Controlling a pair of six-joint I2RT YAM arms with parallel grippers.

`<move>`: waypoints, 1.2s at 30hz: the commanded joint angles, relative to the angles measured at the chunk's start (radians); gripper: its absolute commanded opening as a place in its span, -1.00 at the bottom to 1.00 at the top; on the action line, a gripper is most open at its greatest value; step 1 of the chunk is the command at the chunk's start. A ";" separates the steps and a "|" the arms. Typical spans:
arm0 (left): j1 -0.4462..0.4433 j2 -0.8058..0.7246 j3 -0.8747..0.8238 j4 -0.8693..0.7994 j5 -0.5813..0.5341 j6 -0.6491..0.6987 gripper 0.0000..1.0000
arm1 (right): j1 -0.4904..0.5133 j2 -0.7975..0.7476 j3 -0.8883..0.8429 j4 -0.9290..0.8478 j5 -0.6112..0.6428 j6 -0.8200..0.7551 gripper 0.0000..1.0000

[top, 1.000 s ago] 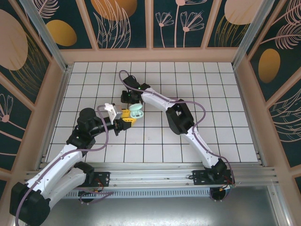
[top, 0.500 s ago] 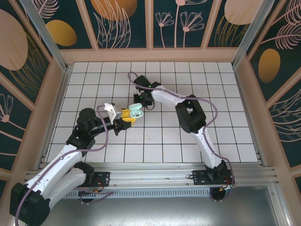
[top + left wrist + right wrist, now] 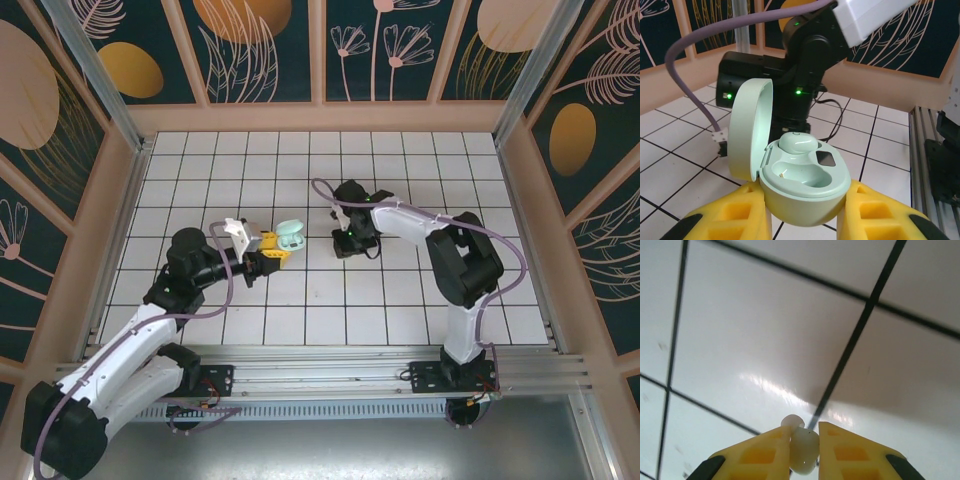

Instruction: Insert wireless bluetooth earbuds into charging case

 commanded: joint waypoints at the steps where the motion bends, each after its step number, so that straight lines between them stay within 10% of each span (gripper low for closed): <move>1: -0.003 0.014 0.008 0.047 0.012 -0.009 -0.84 | 0.010 -0.043 -0.040 -0.051 -0.003 -0.115 -0.65; 21: -0.003 0.013 0.006 0.041 0.006 0.002 -0.83 | -0.043 -0.155 -0.031 -0.045 0.089 -0.119 -0.15; 36: -0.003 0.029 0.006 0.066 0.025 -0.001 -0.84 | 0.023 -0.466 -0.387 0.180 -0.046 0.412 -0.68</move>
